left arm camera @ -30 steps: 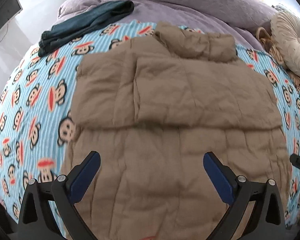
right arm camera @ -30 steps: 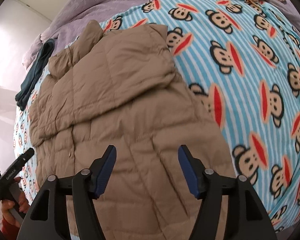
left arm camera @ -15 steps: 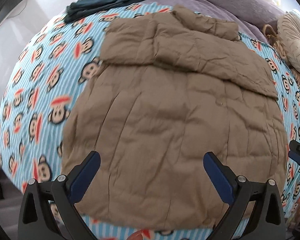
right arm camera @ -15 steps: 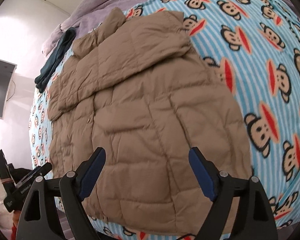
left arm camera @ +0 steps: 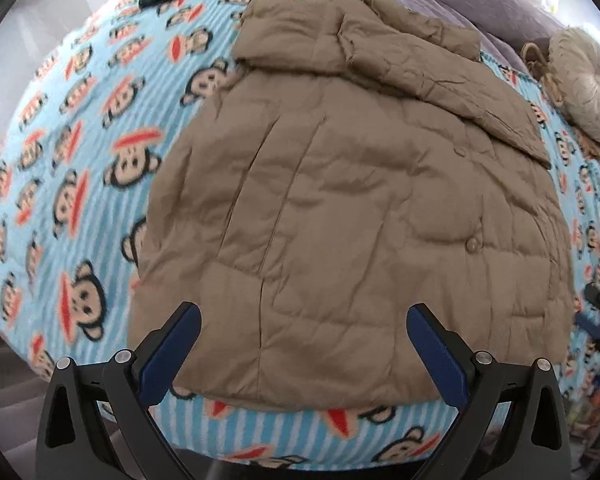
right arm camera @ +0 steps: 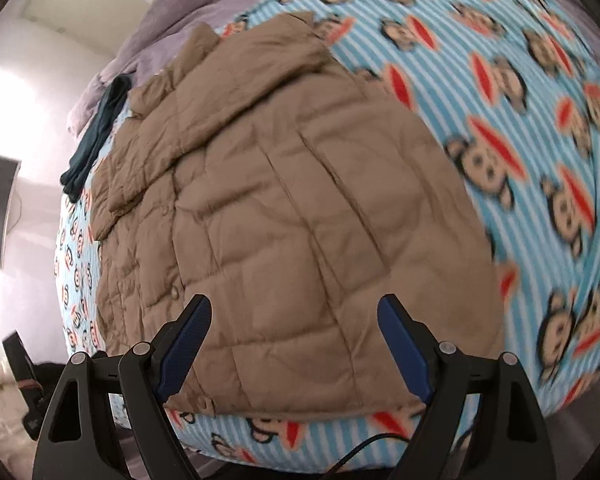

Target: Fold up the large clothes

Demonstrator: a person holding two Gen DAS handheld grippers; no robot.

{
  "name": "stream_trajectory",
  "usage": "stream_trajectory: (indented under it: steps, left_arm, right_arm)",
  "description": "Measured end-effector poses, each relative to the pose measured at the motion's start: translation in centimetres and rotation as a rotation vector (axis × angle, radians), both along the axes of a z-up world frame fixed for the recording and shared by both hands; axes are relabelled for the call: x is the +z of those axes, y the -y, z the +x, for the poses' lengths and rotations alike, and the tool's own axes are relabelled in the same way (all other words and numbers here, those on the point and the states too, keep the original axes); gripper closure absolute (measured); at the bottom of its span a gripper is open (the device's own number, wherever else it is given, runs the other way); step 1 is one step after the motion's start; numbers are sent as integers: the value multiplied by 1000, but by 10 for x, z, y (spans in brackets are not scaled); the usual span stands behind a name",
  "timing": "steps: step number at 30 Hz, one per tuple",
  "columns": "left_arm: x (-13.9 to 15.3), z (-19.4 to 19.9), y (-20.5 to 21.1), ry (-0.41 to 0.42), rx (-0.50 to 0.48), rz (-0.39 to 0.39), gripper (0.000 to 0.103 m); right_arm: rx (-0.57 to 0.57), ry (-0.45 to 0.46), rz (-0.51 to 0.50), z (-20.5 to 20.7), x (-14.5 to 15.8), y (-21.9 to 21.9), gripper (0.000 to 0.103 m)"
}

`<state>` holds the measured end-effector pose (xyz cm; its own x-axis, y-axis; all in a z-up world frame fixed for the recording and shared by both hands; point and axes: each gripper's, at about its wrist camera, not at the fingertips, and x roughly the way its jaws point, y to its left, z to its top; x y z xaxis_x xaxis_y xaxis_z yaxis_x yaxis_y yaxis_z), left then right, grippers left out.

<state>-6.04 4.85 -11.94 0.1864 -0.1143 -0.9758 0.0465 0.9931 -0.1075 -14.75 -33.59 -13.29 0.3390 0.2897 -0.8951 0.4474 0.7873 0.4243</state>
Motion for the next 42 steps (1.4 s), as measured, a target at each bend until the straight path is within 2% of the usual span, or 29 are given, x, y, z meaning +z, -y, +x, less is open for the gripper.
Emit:
stream_trajectory:
  steps: [5,8,11,13,17,22,26,32,34,35,36,37,38,39,40,42]
  left_arm:
    - [-13,-19,-42,-38,49,-122,0]
    - [-20,-33,-71,-57,83,-185,0]
    - [-29,-43,-96,-86,123,-251,0]
    - [-43,-48,-111,-129,148,-310,0]
    - [-67,-49,-120,-190,168,-383,0]
    - [-76,-35,-109,-168,178,-478,0]
    - [-84,-20,-93,-173,150,-487,0]
    - [-93,-10,-73,-187,136,-442,0]
    - [-90,-8,-71,-173,150,-427,14]
    - [-90,-8,-71,-173,155,-415,37]
    - [-89,-8,-73,-176,157,-413,65]
    - [-88,-7,-75,-183,163,-440,75]
    - [-86,-6,-76,-182,173,-461,81]
    - [-81,-5,-78,-168,179,-474,84]
    - [-73,-5,-78,-151,176,-484,87]
    - [-55,-2,-78,-117,167,-497,87]
  right_arm:
    - [-121,-60,92,-30,-26,-8,16]
    - [-215,-85,201,-52,-41,-10,16]
    - [-283,-89,305,-69,-52,-13,16]
    - [-310,-80,326,-78,-55,-15,16]
    - [-358,-66,350,-91,-62,-19,16]
    - [-457,-29,446,-105,-78,-13,16]
    - [-544,1,497,-108,-91,-5,16]
    - [-634,5,561,-107,-111,5,16]
    - [-638,13,574,-108,-113,6,16]
    - [-630,12,577,-107,-113,6,17]
    - [-626,10,577,-106,-113,7,26]
    - [-623,3,575,-105,-113,8,42]
    - [-618,-6,571,-105,-115,11,51]
    - [-614,-19,566,-103,-115,14,72]
    - [-609,-30,564,-101,-115,18,87]
    - [-593,-38,561,-94,-110,22,91]
